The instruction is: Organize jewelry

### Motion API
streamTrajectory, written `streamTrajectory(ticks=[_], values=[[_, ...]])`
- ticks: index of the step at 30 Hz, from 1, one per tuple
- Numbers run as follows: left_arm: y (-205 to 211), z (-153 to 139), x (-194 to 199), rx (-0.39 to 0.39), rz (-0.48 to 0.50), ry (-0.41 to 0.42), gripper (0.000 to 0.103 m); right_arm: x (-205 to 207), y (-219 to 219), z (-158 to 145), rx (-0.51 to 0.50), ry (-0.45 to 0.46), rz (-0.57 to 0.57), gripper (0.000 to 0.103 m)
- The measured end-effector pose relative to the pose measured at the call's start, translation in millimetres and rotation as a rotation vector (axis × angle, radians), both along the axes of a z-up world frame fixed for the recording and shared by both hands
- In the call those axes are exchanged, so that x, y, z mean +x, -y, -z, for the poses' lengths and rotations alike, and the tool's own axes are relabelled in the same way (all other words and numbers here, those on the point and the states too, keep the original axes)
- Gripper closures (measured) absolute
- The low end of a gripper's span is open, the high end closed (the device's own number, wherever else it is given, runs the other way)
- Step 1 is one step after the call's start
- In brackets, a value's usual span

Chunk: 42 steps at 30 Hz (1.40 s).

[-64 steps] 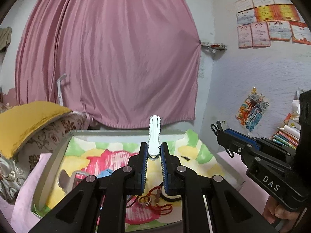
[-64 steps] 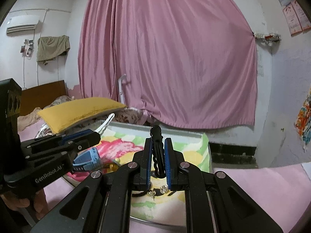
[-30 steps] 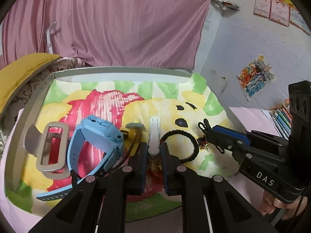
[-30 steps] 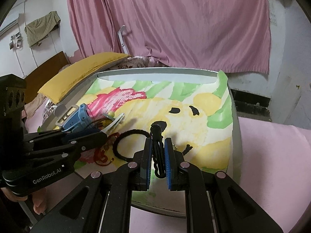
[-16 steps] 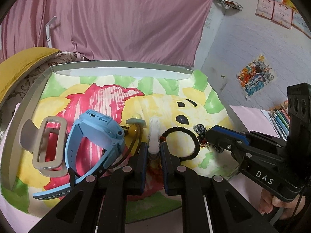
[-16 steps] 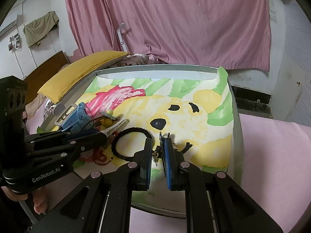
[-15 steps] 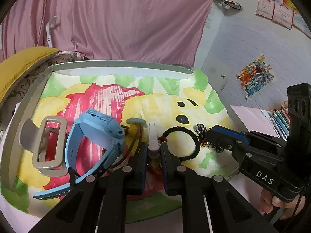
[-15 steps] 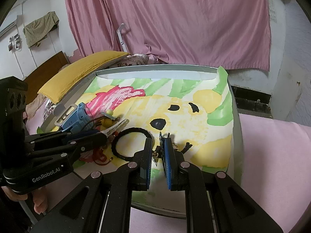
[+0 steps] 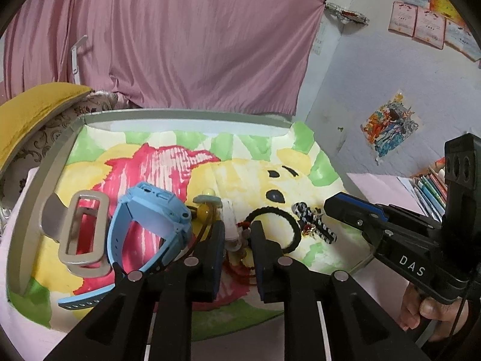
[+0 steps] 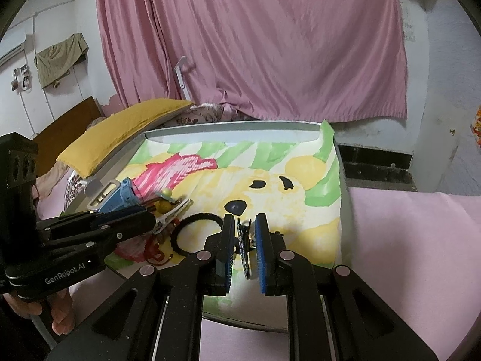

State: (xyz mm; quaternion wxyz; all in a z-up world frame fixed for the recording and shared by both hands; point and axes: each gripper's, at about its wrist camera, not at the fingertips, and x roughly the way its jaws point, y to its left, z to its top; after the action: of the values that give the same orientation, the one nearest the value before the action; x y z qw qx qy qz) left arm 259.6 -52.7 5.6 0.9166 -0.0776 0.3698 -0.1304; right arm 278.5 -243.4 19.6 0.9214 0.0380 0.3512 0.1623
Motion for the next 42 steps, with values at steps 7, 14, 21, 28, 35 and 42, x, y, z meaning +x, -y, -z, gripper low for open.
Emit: streamTrajectory(ticks=[7, 14, 21, 28, 35, 42], values=[[-4, -8, -5, -0.003, -0.022, 0.053, 0.078, -5, 2, -6, -0.003, 0.043, 0.012, 0.090], [-8, -14, -10, -0.003, -0.047, 0.101, 0.065, -10, 4, -10, -0.013, 0.082, 0.023, 0.074], [-14, -20, -17, 0.004, -0.086, 0.154, 0.051, -15, 8, -14, -0.018, 0.118, 0.049, 0.066], [-20, -28, -28, 0.024, -0.134, 0.218, 0.032, -25, 11, -21, -0.030, 0.172, 0.068, 0.054], [-29, -33, -41, 0.044, -0.203, 0.283, 0.008, -38, 16, -28, -0.025, 0.230, 0.091, 0.033], [-33, -38, -55, 0.045, -0.218, 0.326, 0.001, -52, 23, -35, 0.008, 0.286, 0.100, 0.013]])
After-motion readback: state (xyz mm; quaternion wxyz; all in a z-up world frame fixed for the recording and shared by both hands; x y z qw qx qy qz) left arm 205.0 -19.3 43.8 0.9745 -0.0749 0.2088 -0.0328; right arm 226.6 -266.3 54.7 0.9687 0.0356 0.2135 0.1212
